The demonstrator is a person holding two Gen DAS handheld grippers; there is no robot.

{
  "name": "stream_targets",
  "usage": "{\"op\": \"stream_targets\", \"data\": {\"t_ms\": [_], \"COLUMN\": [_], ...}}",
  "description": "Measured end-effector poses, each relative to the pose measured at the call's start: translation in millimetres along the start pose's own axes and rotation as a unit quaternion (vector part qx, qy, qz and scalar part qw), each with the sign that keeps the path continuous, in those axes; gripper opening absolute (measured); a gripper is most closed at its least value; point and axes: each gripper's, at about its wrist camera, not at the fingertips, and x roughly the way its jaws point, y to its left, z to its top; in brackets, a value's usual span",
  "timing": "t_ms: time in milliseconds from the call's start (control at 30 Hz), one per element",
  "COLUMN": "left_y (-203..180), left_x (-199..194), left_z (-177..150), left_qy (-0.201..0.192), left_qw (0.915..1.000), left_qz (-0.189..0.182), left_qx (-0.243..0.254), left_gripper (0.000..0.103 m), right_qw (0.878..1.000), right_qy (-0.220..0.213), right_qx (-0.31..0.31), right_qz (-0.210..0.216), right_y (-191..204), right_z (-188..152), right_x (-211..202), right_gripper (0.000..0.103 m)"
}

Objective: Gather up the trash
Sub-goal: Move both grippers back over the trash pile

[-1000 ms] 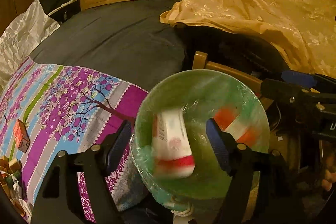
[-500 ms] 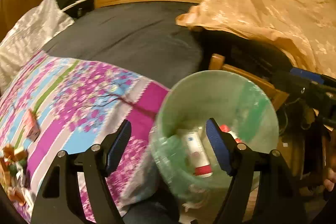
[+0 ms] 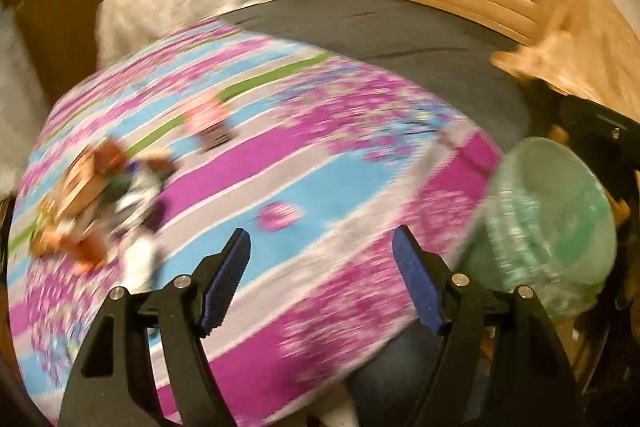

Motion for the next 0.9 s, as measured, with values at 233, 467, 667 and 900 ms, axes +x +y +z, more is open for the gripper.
{"op": "stream_targets", "data": {"t_ms": [233,467,667,900], "left_y": [116.4,208.0,235.7,234.9], "left_x": [-11.6,-22.0,-15.3,9.2], "left_z": [-44.4,-83.9,-85.8,-56.1], "left_qy": [0.018,0.027,0.007,-0.037], "left_qw": [0.9905,0.9678,0.9687,0.9855], "left_qz": [0.076,0.130,0.152,0.165], "left_qx": [-0.113,-0.214,-0.196,-0.006], "left_gripper": [0.070,0.070,0.070,0.070], "right_qw": [0.993,0.977,0.956,0.933], "right_qy": [0.030,0.063,0.107,0.164], "right_qx": [-0.071,-0.125,-0.132,-0.090], "right_qz": [0.091,0.159,0.239,0.307], "right_y": [106.8,194.2,259.7,315.5], "right_z": [13.5,13.7,32.5,63.5], "right_x": [45.9,87.6,144.6,233.5], "right_gripper": [0.075,0.075,0.075,0.075]}}
